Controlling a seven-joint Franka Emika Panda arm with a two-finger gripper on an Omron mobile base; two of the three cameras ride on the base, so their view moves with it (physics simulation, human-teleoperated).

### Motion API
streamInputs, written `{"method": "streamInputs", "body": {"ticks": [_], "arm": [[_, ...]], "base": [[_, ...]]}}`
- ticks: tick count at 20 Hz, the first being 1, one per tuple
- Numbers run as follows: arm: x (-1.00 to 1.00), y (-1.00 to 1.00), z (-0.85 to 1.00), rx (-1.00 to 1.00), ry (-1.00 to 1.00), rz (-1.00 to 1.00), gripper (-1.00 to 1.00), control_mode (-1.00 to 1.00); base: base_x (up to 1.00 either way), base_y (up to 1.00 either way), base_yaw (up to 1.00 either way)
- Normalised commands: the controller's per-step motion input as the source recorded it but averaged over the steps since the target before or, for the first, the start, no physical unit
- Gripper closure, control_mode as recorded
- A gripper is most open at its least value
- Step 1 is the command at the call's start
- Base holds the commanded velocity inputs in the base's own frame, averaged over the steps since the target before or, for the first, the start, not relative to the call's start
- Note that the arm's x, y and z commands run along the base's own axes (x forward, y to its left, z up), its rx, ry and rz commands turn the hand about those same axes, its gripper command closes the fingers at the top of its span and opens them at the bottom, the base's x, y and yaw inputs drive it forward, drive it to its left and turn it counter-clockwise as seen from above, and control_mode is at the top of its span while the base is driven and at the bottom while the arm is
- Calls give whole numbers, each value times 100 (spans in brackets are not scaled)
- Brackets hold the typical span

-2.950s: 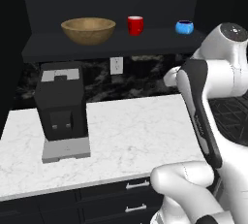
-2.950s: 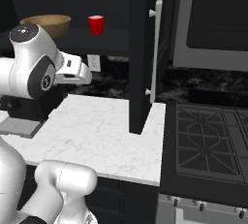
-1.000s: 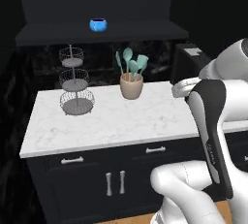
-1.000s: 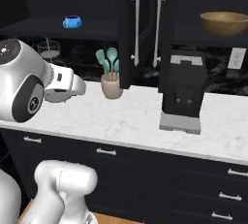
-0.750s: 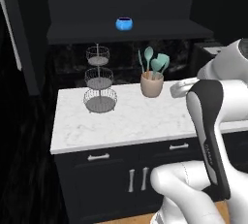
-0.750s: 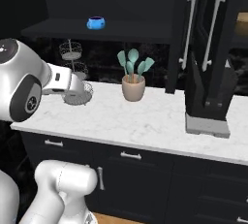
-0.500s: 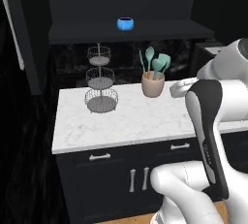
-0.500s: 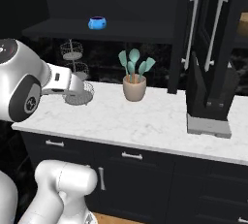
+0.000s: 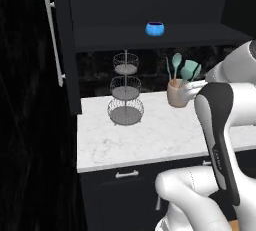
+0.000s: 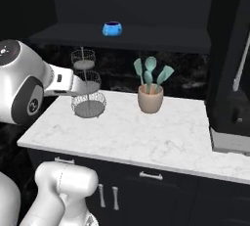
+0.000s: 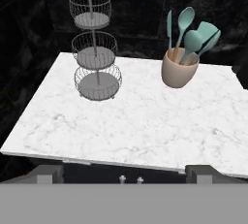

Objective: Gather all objects into one cabinet and sort the glasses and bowls to opposite sides.

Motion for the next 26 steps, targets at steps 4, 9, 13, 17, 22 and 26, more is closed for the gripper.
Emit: {"method": "streamInputs", "body": {"ticks": [4,9,13,17,22,26], "arm": [[0,0,0,0,0,0,-100,100],[0,0,0,0,0,0,-100,100],[0,0,0,0,0,0,-100,100],[0,0,0,0,0,0,-100,100],[0,0,0,0,0,0,-100,100],[7,3,0,0,4,0,-100,-100]], "base": [[57,27,-3],[47,4,-3],[40,6,-3],[21,4,-2],[0,0,0],[11,1,0]]}}
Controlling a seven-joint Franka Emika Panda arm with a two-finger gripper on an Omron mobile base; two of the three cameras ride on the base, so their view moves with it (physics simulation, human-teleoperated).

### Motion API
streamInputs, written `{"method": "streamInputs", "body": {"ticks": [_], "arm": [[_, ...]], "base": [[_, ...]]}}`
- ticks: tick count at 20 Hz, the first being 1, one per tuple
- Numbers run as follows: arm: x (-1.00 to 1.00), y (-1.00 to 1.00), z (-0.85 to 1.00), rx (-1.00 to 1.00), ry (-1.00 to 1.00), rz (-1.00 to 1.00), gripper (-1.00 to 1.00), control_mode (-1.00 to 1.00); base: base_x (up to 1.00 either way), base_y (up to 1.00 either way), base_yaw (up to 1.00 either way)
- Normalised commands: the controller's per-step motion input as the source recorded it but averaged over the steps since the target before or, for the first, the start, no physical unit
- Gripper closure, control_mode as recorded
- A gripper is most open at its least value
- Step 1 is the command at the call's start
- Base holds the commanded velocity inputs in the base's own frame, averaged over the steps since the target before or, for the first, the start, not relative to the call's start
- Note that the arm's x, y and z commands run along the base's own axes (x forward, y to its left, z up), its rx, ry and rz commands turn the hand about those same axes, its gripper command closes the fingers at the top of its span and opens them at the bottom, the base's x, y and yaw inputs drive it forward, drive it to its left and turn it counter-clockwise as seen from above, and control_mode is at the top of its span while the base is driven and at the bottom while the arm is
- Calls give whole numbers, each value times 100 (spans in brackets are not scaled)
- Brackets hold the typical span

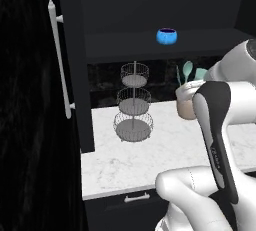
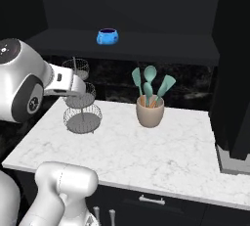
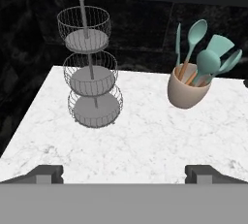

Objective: Gather all objects into one cabinet and sort the glasses and bowls to opposite sides.

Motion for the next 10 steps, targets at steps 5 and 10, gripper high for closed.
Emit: {"method": "streamInputs", "body": {"ticks": [5,10], "arm": [[33,14,7,0,9,-3,-100,-100],[52,27,30,0,0,-7,-100,-100]], "base": [[0,0,0],[0,0,0]]}}
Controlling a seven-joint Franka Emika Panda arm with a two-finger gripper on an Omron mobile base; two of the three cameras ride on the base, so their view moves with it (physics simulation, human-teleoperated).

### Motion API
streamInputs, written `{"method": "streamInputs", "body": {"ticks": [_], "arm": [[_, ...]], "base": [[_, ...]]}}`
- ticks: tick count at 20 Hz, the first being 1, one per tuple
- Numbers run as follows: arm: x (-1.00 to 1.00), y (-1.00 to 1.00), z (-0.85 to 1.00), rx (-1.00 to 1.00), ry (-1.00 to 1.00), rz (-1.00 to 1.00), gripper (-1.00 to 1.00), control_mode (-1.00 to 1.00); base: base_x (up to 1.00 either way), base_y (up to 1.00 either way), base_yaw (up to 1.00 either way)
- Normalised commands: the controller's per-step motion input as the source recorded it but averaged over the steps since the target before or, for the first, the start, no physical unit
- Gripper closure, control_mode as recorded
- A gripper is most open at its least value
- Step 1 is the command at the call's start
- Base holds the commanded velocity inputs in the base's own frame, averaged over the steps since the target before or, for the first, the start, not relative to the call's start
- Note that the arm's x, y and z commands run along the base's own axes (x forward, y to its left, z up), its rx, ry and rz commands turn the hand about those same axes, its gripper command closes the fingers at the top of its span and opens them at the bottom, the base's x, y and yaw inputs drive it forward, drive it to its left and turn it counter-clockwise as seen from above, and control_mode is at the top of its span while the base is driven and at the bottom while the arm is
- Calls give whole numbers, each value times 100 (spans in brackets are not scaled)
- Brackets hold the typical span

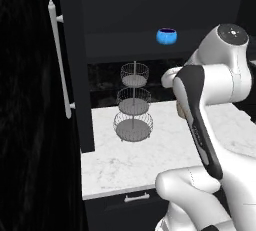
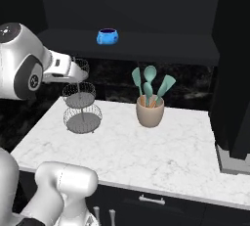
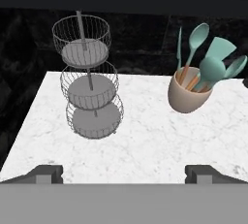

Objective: Gather all objects into one cabinet and sort the glasses and bowls to opposite sides.

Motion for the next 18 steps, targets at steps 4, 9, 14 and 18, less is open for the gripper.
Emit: {"method": "streamInputs", "body": {"ticks": [4,9,14,18], "arm": [[55,22,17,0,0,-5,-100,-100],[68,10,10,0,-1,-6,-100,-100],[58,0,14,0,1,-9,-100,-100],[32,0,0,0,0,-6,-100,-100]], "base": [[0,0,0],[0,0,0],[0,0,0],[0,0,0]]}}
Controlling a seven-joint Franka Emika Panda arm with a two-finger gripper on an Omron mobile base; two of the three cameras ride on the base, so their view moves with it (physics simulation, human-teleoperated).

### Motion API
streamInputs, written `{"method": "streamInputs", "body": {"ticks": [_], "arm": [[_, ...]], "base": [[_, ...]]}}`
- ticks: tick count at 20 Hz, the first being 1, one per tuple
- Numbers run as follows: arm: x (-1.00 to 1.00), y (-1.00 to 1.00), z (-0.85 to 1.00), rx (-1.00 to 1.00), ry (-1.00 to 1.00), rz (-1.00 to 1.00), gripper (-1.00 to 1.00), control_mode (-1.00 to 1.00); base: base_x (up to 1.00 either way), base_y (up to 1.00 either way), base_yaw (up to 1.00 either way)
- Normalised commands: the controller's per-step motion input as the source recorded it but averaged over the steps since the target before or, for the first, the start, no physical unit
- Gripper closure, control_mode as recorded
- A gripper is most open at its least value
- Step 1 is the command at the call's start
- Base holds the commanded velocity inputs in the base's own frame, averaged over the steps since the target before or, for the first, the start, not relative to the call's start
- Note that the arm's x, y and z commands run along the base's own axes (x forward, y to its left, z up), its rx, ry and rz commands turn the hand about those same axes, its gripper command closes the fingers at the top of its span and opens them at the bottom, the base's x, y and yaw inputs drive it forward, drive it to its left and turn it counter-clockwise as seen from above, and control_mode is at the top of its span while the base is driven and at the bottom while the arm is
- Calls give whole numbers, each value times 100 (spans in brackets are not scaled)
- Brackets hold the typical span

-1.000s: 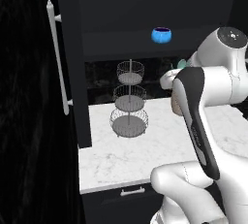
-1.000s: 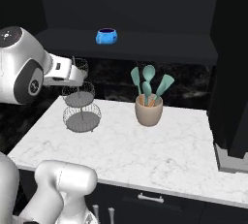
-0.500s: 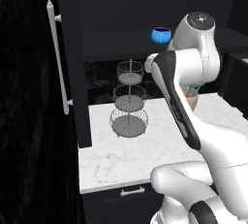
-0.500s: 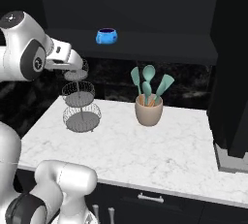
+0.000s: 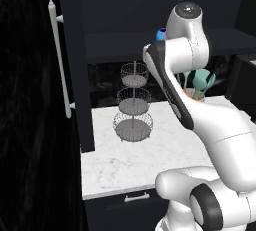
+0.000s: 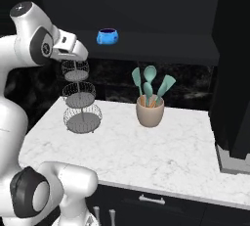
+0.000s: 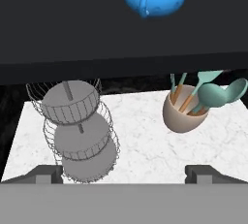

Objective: Gather all objects into one cabinet and sort the glasses and bowls to opposite sides.

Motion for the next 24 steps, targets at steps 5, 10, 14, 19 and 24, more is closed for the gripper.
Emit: {"method": "streamInputs", "body": {"ticks": [5,10,14,19,24], "arm": [[11,-5,-4,0,-7,-1,-100,-100],[15,-18,0,0,0,1,-100,-100],[37,-8,1,0,0,0,-100,-100],[45,-1,27,0,0,0,-100,-100],[46,0,17,0,0,0,-100,-100]], "base": [[0,0,0],[0,0,0],[0,0,0],[0,0,0],[0,0,0]]}}
